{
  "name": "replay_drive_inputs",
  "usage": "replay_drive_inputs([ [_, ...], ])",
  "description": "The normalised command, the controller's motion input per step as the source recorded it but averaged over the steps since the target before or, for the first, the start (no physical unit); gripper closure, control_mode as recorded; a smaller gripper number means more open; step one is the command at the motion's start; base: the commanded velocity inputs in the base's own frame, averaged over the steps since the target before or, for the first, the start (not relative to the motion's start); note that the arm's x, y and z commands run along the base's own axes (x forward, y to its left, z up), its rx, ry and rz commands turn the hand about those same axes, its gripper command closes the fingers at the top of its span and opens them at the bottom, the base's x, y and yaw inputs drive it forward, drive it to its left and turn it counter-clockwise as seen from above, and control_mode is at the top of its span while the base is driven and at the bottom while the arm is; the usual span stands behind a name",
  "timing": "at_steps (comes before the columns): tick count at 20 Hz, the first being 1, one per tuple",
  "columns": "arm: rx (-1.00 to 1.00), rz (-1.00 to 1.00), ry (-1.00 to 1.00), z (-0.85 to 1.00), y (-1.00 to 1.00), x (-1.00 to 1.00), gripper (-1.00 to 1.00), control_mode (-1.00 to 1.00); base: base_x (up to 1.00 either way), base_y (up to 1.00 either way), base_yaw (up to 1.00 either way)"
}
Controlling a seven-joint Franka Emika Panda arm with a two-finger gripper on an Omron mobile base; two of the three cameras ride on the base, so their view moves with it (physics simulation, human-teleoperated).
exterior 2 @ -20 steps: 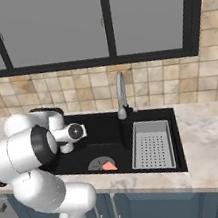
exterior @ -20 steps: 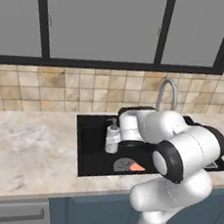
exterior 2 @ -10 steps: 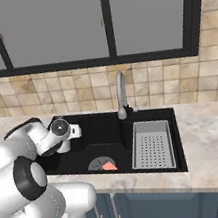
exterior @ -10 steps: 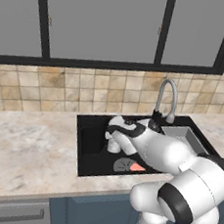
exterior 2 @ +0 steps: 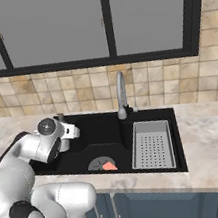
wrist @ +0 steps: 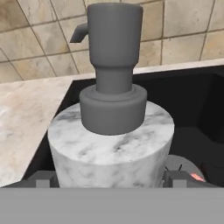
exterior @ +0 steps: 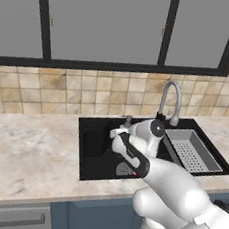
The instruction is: Pick up the bar soap and soap dispenser from the sink, and place them back in the cabinet, and close the cabinet doors.
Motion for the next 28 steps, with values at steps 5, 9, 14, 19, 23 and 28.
replay_drive_inputs([
  [5,-0.03,-0.05,0.00,0.20,-0.17,-0.28,1.00,-1.00,0.00,0.00,0.00],
  [9,-0.02,0.00,0.00,0.32,-0.09,-0.26,1.00,-1.00,0.00,0.00,0.00],
  [14,-0.05,0.00,0.00,0.24,-0.09,-0.23,1.00,-1.00,0.00,0.00,0.00],
  [19,-0.09,0.00,0.00,0.19,0.00,-0.17,1.00,-1.00,0.00,0.00,0.00],
  [23,-0.06,0.00,0.00,0.19,-0.15,-0.18,1.00,-1.00,0.00,0.00,0.00],
  [28,-0.01,0.00,0.00,0.21,-0.33,-0.30,1.00,-1.00,0.00,0.00,0.00],
])
